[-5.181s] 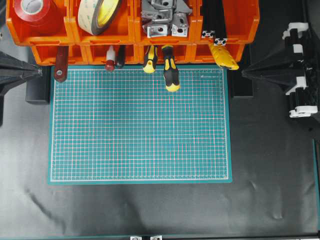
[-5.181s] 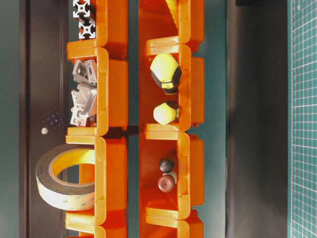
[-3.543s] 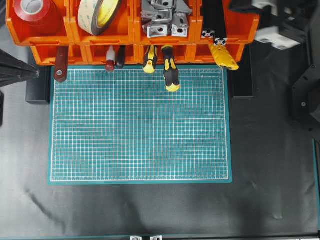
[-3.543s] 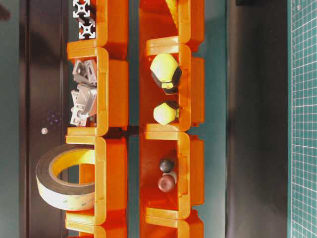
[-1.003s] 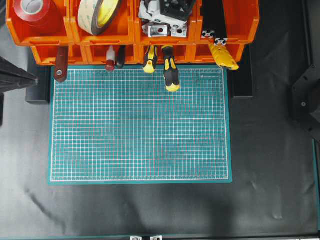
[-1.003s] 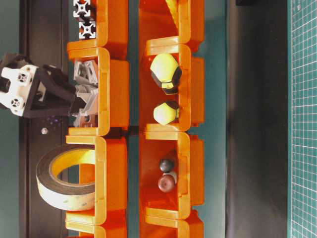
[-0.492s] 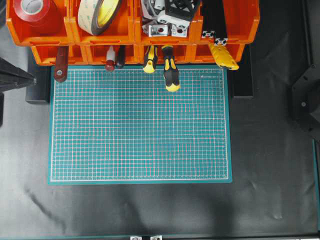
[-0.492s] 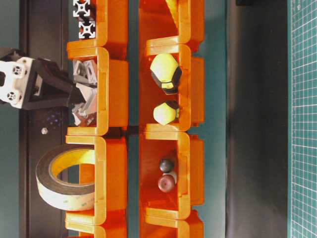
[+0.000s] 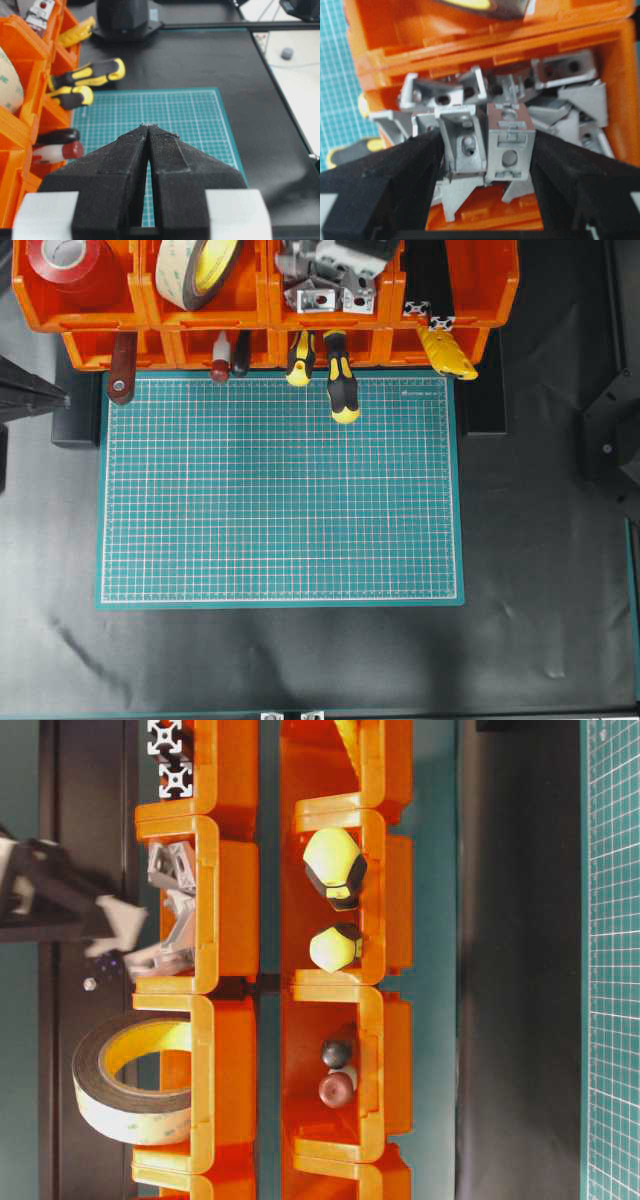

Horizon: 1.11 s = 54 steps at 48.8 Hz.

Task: Pick corner brachets from container rack with right arm.
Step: 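Close the right gripper on silver corner brackets inside the bin, then lift the held brackets out of the bin and carry them over the mat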

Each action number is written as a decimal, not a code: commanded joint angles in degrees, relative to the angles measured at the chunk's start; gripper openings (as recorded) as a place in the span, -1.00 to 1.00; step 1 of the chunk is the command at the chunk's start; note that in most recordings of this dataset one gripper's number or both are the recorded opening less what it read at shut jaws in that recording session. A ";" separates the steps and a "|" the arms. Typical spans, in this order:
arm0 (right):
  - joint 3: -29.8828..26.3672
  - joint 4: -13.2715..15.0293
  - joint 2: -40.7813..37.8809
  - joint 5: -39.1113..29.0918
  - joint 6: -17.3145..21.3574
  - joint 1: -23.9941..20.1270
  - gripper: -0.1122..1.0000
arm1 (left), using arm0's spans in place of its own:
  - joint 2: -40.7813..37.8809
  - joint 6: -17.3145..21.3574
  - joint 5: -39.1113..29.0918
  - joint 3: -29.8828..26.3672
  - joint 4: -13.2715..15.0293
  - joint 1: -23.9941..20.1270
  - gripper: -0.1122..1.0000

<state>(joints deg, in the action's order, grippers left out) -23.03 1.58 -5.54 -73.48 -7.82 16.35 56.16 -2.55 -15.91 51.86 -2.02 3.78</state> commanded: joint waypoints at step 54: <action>11.51 1.23 21.18 -0.18 0.44 -19.69 0.14 | 2.29 -0.09 -2.20 -1.58 -0.18 0.44 -0.79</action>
<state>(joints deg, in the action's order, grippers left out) -16.35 2.72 11.43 -75.50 -7.56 -0.70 58.18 -2.46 -18.37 51.86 -2.02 3.96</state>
